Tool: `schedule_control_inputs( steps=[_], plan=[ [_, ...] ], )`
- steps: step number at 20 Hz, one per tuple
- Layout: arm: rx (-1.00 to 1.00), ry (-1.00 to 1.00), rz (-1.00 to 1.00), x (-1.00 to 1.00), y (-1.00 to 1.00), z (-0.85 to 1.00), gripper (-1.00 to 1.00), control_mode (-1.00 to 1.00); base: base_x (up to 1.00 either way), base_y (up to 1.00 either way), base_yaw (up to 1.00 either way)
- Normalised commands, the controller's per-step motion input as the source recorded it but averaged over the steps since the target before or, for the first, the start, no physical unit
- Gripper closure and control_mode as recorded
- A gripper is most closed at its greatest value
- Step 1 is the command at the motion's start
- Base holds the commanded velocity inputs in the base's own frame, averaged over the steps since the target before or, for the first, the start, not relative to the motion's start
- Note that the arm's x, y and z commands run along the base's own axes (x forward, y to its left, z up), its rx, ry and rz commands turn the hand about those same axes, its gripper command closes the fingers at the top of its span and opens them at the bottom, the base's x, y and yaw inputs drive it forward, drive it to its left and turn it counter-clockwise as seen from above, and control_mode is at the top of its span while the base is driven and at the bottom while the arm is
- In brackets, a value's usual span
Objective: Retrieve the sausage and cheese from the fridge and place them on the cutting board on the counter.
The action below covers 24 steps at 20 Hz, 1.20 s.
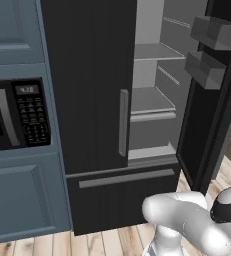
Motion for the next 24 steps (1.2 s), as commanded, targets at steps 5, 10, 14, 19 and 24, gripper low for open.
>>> schedule_control_inputs(
  steps=[5,10,14,19,24],
  plan=[
    [-0.04,-0.28,0.01,-0.81,0.81,0.5,-1.0,-1.0,0.0,0.0,0.0],
    [-0.33,0.17,-0.02,-0.15,1.0,0.63,-1.0,-1.0,0.0,0.0,0.0],
    [-0.5,0.44,0.0,0.18,1.0,0.16,-1.0,-1.0,0.0,0.0,0.0],
    [-0.37,0.28,0.0,0.54,1.0,-0.04,-1.0,-1.0,0.0,0.0,0.0],
    [-0.2,0.06,0.0,0.36,0.94,0.12,-1.0,-1.0,0.0,0.0,0.0]
  ],
)
